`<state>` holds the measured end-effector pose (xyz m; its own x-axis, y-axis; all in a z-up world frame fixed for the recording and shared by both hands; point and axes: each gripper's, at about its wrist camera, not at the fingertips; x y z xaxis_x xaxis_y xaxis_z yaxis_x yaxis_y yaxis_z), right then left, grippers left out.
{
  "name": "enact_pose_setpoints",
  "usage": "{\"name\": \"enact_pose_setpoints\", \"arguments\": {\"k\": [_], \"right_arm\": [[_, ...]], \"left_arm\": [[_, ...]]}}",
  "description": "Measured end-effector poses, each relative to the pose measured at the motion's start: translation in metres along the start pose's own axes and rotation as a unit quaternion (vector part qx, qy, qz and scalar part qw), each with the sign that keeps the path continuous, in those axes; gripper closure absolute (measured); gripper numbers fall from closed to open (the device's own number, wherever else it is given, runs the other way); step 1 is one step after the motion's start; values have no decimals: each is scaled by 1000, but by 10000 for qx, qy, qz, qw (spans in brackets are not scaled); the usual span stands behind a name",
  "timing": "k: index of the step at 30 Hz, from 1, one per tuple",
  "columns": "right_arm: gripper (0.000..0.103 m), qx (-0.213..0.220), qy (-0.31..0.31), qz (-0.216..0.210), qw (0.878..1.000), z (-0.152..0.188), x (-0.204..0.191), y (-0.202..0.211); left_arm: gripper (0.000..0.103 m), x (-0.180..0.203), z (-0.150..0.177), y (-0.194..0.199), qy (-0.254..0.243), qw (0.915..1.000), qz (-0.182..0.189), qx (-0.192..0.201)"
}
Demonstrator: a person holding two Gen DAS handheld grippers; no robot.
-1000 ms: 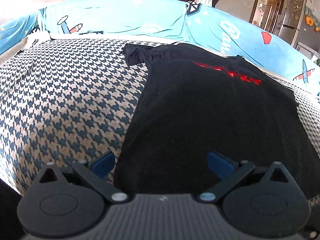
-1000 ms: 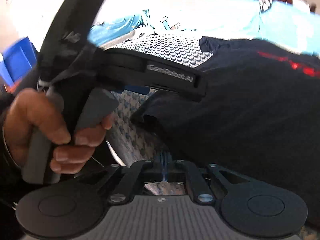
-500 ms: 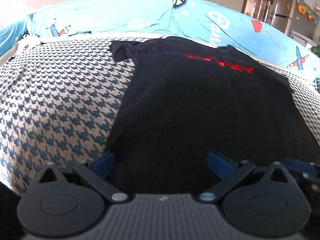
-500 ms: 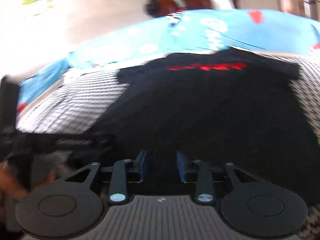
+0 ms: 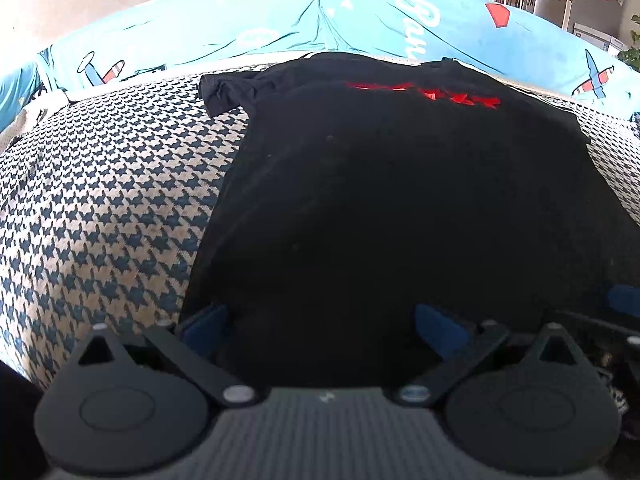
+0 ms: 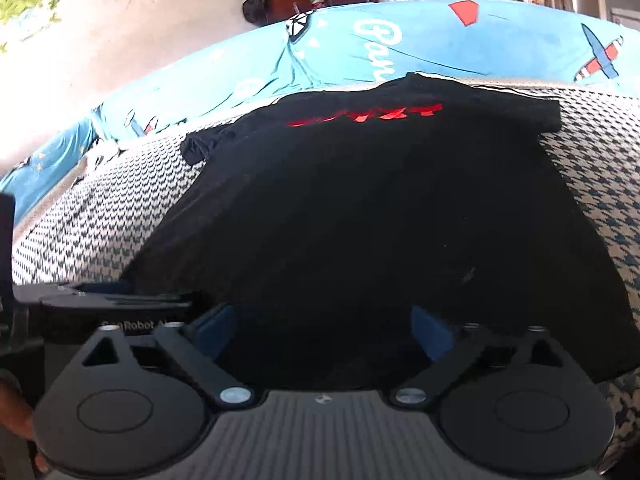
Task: Fold clothes
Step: 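Pull the right tool back and hold both tools open above the shirt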
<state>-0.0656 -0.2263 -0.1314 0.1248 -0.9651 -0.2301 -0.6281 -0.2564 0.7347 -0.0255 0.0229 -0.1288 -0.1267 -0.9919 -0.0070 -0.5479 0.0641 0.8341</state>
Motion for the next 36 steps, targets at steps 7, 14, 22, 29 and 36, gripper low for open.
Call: {"name": "enact_pose_setpoints", "arguments": {"k": [7, 14, 22, 29, 36], "right_arm": [[0, -142, -729, -118, 9972, -7, 9, 0], [0, -346, -619, -319, 9970, -10, 16, -3], [0, -390, -226, -252, 9987, -5, 10, -6], [0, -197, -298, -199, 9992, 1, 9, -5], [0, -220, -280, -130, 9993, 1, 6, -5]], "left_arm": [[0, -1, -1, -1, 40, 10000, 22, -70], [0, 0, 2, -1, 29, 10000, 0, -27], [0, 1, 3, -1, 8, 10000, -22, 16], [0, 1, 4, 0, 16, 10000, -20, 44], [0, 1, 4, 0, 28, 10000, -13, 48]]}}
Point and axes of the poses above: each gripper's, at about its wrist camera, not at the fingertips, and y roughly against the way its jaws point, x to its right, z to its underside, and after that the axes turned 7 degrees about -x, right-handed
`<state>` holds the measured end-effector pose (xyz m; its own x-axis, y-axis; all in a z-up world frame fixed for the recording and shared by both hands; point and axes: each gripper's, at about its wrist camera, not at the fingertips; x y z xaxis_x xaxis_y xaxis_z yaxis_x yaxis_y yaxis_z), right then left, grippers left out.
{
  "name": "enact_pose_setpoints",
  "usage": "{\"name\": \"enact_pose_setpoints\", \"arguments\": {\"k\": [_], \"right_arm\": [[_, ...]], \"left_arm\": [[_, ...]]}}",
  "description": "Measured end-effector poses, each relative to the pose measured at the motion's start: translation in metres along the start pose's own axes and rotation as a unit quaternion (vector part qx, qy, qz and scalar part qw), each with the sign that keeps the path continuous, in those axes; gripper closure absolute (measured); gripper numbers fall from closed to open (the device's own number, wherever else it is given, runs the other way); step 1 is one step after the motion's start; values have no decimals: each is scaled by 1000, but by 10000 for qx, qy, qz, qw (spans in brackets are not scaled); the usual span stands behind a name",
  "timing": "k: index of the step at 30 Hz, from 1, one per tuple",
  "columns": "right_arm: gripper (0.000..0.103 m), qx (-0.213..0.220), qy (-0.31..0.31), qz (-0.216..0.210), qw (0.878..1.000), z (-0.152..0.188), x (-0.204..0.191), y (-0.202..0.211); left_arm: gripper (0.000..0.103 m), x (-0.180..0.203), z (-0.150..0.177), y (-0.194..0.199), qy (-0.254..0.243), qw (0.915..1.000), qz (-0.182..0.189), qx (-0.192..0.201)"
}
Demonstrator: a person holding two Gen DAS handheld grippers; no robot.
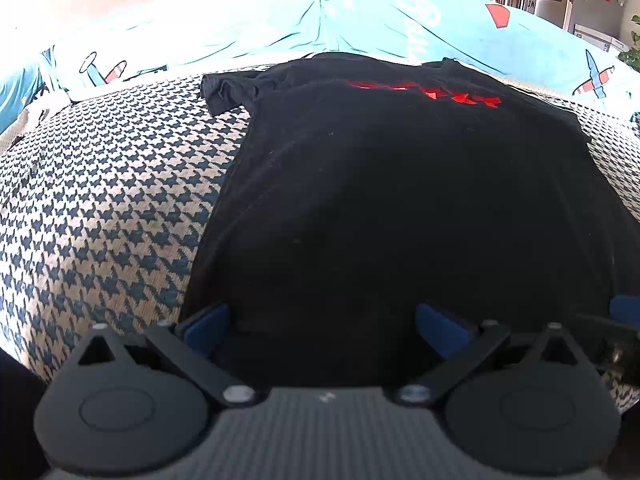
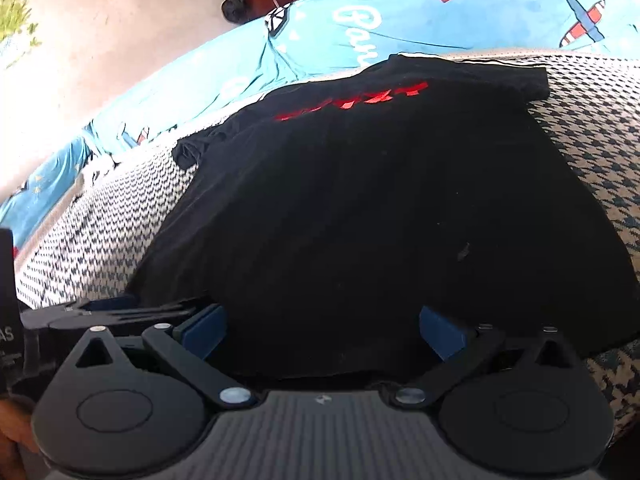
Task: Fold clothes
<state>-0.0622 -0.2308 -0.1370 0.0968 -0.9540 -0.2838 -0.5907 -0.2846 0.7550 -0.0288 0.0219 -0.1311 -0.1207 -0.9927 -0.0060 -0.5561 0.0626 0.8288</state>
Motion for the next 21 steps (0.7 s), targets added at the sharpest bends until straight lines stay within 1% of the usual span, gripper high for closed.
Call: {"name": "enact_pose_setpoints", "arguments": {"k": [2, 8, 11, 18, 21], "right_arm": [[0, -123, 181, 62, 9997, -2, -3, -1], [0, -215, 507, 296, 9980, 1, -13, -4], [0, -219, 464, 294, 9982, 1, -12, -3], [0, -166, -145, 92, 9997, -2, -5, 2], [0, -230, -52, 75, 9997, -3, -6, 2]], "left_arm": [[0, 0, 0, 0, 1, 10000, -2, 3], [0, 0, 1, 0, 0, 10000, -6, 22], [0, 0, 1, 0, 5, 10000, -10, 28], [0, 1, 0, 1, 11, 10000, -38, 29], [0, 2, -1, 2, -13, 10000, -71, 27]]}}
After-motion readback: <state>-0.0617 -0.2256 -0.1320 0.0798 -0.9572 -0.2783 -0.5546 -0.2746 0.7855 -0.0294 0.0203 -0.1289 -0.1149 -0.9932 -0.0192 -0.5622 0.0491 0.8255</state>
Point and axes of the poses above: each gripper's, at about its wrist camera, not at the fingertips, and y roughly against the way its jaws point, x to its right, z to its underside, and after that the axes turned 7 degrees about -x, right-handed
